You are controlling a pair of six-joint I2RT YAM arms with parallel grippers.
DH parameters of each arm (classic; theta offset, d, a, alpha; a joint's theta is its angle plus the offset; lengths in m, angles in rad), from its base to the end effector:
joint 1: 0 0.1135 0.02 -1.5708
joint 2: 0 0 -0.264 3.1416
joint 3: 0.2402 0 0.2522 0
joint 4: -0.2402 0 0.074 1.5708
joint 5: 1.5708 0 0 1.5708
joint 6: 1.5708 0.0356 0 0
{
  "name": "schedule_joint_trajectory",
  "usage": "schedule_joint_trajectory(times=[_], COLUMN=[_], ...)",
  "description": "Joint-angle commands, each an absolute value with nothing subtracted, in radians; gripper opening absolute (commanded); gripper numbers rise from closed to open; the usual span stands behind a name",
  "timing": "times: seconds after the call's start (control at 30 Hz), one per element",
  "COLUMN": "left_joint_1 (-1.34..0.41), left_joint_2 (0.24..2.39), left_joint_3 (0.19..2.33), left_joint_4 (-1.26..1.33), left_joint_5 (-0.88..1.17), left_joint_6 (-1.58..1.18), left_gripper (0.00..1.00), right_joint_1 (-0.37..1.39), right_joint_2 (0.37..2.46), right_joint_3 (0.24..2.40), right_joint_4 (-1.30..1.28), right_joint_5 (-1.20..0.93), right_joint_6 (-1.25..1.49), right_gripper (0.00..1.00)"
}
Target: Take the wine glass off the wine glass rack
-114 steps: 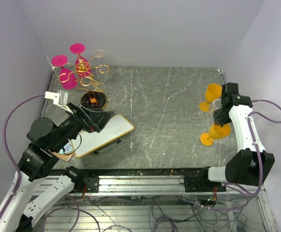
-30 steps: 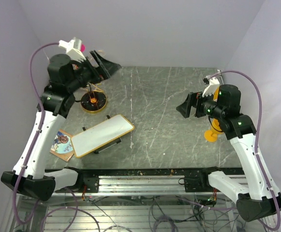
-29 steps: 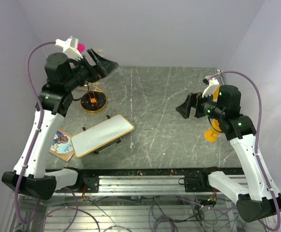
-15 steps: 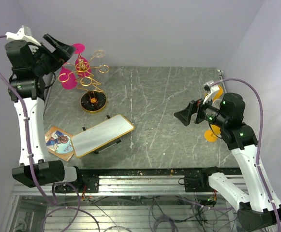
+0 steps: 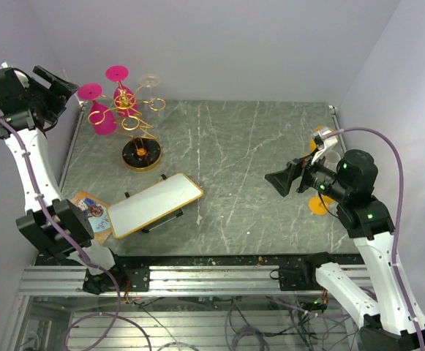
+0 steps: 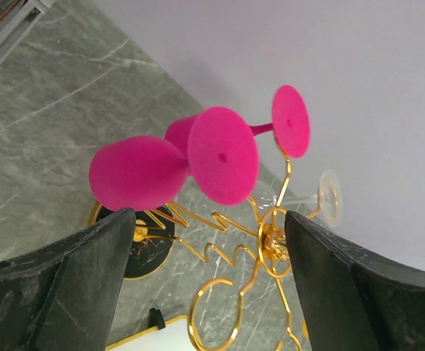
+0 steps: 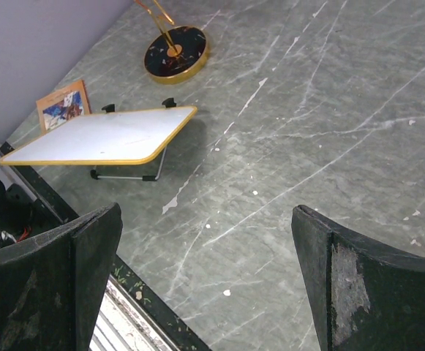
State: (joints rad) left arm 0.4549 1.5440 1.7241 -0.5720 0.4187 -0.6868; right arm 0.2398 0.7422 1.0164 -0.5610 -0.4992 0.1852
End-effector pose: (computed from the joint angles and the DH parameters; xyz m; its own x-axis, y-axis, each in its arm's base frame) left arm 0.3132 0.1371 0.4396 -0.2248 -0.7548 -0.6162 -0.2669 0.6559 -0.7061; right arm 0.1377 0.0512 0.3863 -0.3906 0.0709 -0.9178 -0.5928 0.7434 0.3097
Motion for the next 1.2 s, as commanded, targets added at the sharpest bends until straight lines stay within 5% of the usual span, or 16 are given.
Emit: schedule_joint_trajectory(times=[0.0,0.13,0.7,1.17], left_joint_1=[0.462,0.462,0.400,0.397], left_joint_2=[1.582,1.625,1.769,1.772], left_joint_3=[1.738,1.741,1.831,1.762], left_joint_4=[-0.511,-0.458,-0.471,-0.436], left_joint_5=[0.478,0.472,0.442,0.467], left_joint_6=[-0.686,-0.710,-0.687,-0.678], left_gripper=[0.93,0.95,0.79,0.55], right_joint_1=[0.246,0.246,0.247,0.247], right_joint_2=[0.725,0.702,0.689,0.697], right_joint_3=[1.006,0.966,0.957,0.957], right_joint_4=[-0.525,-0.515,-0.505,-0.504], right_joint_5=[-0.492,-0.482,-0.467,-0.462], right_joint_6=[0.184,0.186,0.186,0.187], right_gripper=[1.00,1.00,1.00,1.00])
